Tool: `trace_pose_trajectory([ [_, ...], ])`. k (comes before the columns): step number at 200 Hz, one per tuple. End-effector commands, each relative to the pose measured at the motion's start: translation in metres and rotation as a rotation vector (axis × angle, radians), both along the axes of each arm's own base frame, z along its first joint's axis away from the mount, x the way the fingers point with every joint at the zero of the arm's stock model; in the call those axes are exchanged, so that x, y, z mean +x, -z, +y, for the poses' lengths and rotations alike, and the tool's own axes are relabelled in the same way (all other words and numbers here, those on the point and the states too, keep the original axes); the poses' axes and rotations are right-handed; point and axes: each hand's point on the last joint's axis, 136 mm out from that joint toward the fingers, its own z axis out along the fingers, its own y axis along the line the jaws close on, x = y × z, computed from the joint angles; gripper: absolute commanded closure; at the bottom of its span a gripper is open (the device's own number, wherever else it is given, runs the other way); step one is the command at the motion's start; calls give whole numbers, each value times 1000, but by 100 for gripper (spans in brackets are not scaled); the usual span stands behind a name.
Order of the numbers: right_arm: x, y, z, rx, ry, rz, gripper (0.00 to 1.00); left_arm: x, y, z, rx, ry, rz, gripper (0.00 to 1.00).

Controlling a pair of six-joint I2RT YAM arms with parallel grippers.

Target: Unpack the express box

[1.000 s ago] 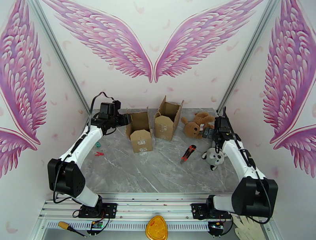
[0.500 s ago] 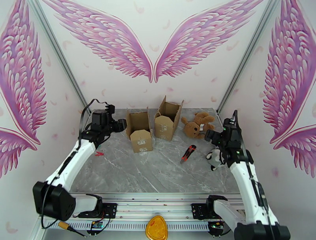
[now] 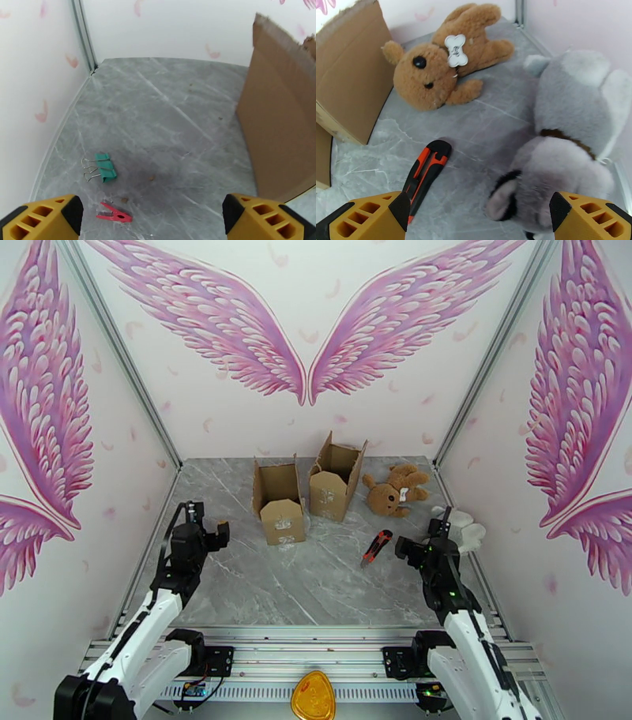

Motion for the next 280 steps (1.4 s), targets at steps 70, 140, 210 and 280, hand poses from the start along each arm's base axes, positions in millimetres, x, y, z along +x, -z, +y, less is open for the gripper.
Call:
trace_pose_trajectory([
  [70, 77, -17, 51, -129, -262, -258, 1, 38, -2, 4, 72, -6, -268, 1],
  [140, 97, 7, 65, -191, -342, -295, 1, 54, 26, 8, 72, -2, -255, 1],
  [210, 109, 10, 49, -189, -245, -245, 1, 70, 32, 15, 47, -21, -179, 1],
  [280, 110, 11, 50, -180, -257, -238, 1, 73, 34, 18, 28, -16, -161, 1],
])
